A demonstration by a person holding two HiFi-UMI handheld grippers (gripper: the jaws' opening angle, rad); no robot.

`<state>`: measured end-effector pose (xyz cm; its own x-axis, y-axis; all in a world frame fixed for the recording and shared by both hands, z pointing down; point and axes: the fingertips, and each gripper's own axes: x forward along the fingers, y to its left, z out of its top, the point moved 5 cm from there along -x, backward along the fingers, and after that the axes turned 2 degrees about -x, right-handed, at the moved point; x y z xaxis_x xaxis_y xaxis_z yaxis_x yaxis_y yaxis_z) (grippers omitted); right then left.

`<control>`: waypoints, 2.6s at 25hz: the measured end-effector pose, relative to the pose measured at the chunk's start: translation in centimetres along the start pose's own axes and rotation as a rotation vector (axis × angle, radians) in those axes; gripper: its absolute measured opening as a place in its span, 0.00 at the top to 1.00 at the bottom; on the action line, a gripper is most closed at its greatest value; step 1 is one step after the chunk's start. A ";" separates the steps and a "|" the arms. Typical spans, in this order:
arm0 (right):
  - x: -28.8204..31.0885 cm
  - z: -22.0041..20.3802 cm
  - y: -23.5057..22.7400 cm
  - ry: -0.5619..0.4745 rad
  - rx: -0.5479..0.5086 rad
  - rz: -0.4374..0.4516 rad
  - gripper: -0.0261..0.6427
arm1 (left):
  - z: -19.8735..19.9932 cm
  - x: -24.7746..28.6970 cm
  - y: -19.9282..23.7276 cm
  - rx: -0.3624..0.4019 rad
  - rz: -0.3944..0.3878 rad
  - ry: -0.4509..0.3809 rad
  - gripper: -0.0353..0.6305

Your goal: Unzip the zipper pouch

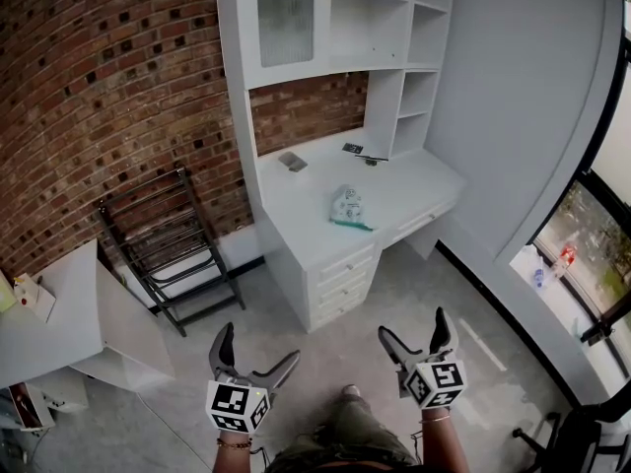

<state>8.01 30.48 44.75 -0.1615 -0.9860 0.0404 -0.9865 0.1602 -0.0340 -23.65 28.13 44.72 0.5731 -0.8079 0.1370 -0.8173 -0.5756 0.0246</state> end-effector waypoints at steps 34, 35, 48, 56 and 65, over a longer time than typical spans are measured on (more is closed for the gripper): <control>27.8 -0.1 -9.4 0.082 -0.012 0.096 0.12 | 1.4 24.2 8.7 0.134 -0.150 0.133 0.09; 28.9 -0.1 -10.0 0.094 -0.012 0.097 0.12 | 1.1 25.5 9.1 0.130 -0.148 0.145 0.09; 42.4 0.6 -17.5 0.098 -0.037 0.086 0.12 | -0.3 40.8 15.1 0.437 -0.154 0.320 0.10; 44.3 -0.7 -20.3 0.114 -0.015 0.024 0.12 | 0.1 49.5 16.5 0.630 -0.326 0.354 0.11; 44.3 -1.5 -21.8 0.137 0.006 -0.044 0.12 | -4.1 58.0 16.0 0.913 -0.556 0.431 0.39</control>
<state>22.35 -16.62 48.74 -0.1208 -0.9765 0.1784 -0.9926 0.1164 -0.0350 -3.73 -27.43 57.09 0.6291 -0.4052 0.6634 -0.0105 -0.8577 -0.5140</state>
